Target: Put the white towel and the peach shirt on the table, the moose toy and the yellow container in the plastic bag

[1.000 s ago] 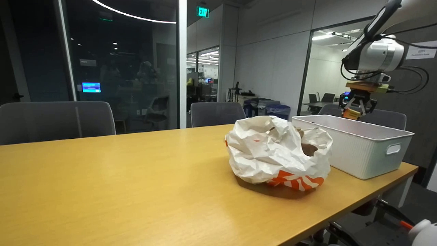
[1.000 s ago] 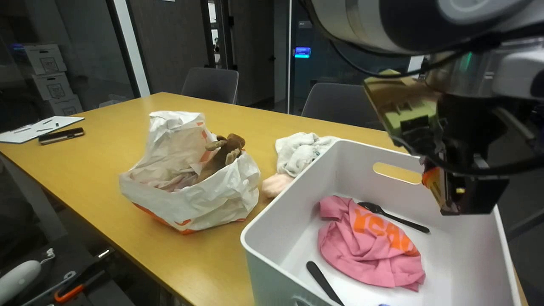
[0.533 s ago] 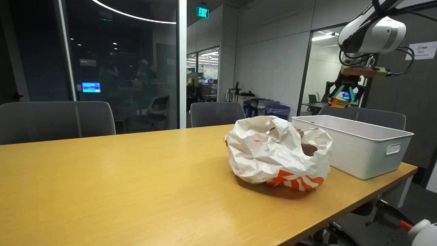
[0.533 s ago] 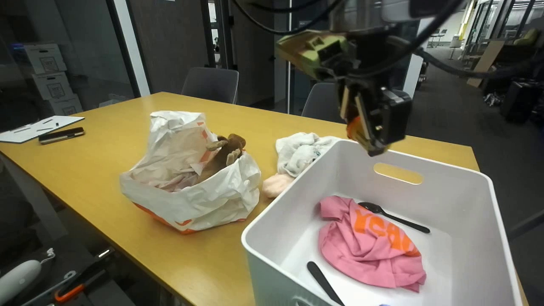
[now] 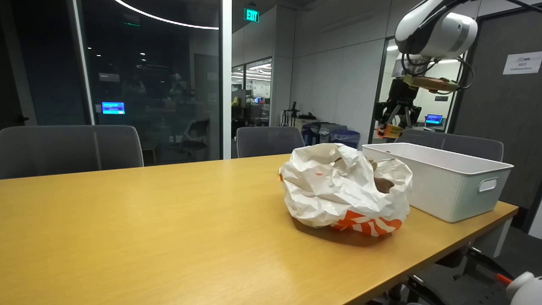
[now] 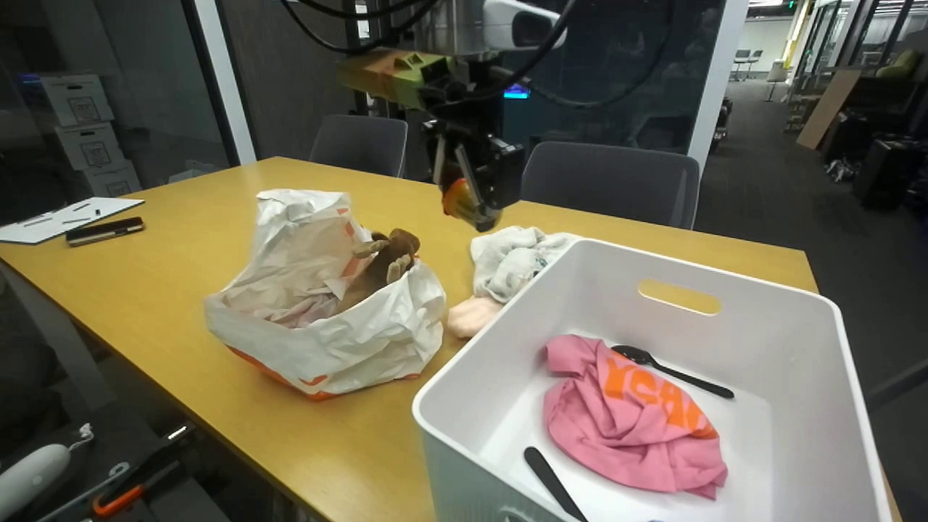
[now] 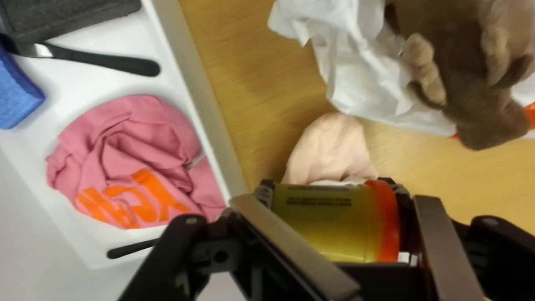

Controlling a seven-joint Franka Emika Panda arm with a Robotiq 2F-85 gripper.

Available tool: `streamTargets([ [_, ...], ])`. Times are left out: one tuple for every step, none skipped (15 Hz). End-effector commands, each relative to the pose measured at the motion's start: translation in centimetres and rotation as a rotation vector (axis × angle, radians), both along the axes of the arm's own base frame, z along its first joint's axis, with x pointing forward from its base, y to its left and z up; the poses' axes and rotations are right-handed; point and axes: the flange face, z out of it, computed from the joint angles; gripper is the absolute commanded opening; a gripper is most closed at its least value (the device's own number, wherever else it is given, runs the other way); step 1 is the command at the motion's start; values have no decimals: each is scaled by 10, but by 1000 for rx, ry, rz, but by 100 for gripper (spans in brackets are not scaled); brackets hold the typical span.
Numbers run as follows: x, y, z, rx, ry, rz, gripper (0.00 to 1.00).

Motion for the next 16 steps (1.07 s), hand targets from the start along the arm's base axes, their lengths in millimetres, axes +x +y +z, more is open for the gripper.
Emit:
streamTargets([
  [-12,39,-5,98,110,120,38],
  [-12,47,-13,104,147,132,38],
  [-12,54,-20,116,184,146,38],
  [-12,58,-29,123,216,152,38],
  [-11,61,-35,129,237,158,38],
  [-10,63,-45,135,259,162,38],
  [-7,65,-55,145,275,162,38],
  [-5,67,-66,163,294,160,38],
  [-3,68,-76,179,309,159,38],
  [-3,71,-87,199,340,154,38],
  [-3,73,-95,216,361,149,38],
  [-2,74,-101,224,372,146,38],
  [0,73,-105,233,389,126,88],
  [2,71,-107,251,406,109,89],
  [4,68,-107,253,407,89,94],
  [7,61,-102,240,384,68,100],
])
